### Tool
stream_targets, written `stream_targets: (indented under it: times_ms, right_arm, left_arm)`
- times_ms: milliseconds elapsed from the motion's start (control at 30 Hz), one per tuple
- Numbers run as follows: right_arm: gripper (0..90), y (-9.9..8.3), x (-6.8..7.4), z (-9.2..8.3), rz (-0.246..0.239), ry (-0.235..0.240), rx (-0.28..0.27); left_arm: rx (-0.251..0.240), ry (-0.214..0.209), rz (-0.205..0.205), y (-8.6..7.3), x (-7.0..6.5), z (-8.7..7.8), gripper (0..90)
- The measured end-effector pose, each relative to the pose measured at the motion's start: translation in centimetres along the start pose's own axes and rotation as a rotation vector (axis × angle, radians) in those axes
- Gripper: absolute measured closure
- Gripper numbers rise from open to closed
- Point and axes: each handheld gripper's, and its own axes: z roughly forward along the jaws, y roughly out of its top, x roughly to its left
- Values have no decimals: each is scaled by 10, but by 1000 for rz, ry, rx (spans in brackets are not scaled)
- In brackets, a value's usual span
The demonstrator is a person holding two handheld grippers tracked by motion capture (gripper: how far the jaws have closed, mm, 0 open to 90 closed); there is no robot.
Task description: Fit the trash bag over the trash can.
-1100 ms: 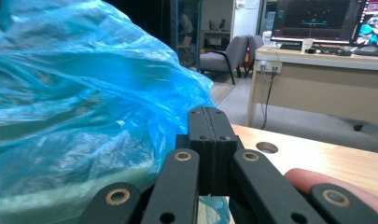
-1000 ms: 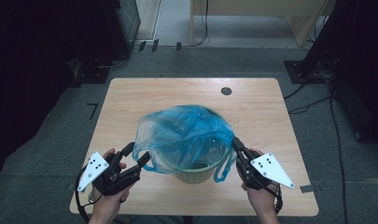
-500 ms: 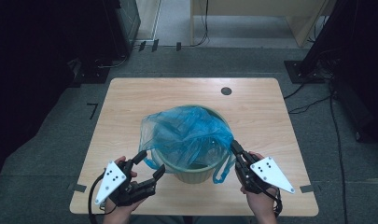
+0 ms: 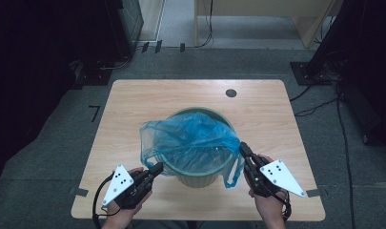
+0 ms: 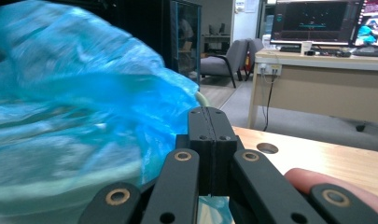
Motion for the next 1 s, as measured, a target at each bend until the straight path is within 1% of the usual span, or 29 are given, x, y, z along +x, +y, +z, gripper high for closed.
stream_targets:
  times_ms: [67, 100, 167, 233, 367, 433, 500, 533, 600, 700, 767, 800, 833, 900, 933, 967, 1000]
  right_arm:
    - [900, 0, -3, 0, 5, -7, 0]
    - [900, 0, -4, -1, 7, -11, 1]
    - [900, 1, -6, -1, 13, -17, 1]
    - [900, 1, -8, -1, 9, -22, -2]
    - [900, -1, -11, -1, 9, -35, 5]
    - [900, -2, -13, 0, 9, -40, 8]
    - [900, -4, -15, 1, 11, -46, 14]
    - [900, -5, -16, 1, 15, -50, 18]
    - [900, -9, -19, 4, 25, -56, 34]
    - [900, -11, -20, 6, 26, -59, 44]
    - [900, -13, -20, 8, 25, -62, 53]
    - [900, -14, -21, 8, 29, -63, 57]
    - [900, -14, -21, 8, 29, -66, 58]
    - [900, -13, -22, 7, 37, -65, 49]
    - [900, -10, -22, 4, 39, -50, 26]
    - [900, -10, -22, 4, 39, -50, 26]
    - [900, -8, -22, 2, 39, -41, 14]
  left_arm:
    - [26, 15, 10, -3, 7, 1, 900]
    - [32, 17, 2, -5, 11, 1, 900]
    - [52, 37, 3, -9, 18, 1, 900]
    - [71, 45, -8, -14, 23, 4, 900]
    - [115, 86, 23, -25, 28, 10, 900]
    - [131, 88, 21, -29, 32, 13, 900]
    - [152, 109, 36, -33, 34, 16, 900]
    - [159, 116, 34, -35, 36, 17, 900]
    - [181, 138, 18, -39, 40, 21, 900]
    - [190, 158, 0, -42, 44, 22, 900]
    - [177, 158, -2, -42, 45, 21, 899]
    - [158, 152, -1, -42, 45, 19, 851]
    - [131, 135, -7, -41, 46, 17, 760]
    - [56, 73, -26, -38, 49, 9, 644]
    - [22, 48, -29, -36, 51, 5, 584]
    - [-14, 31, -32, -34, 51, 1, 584]
    - [-42, 18, -31, -31, 51, -2, 562]
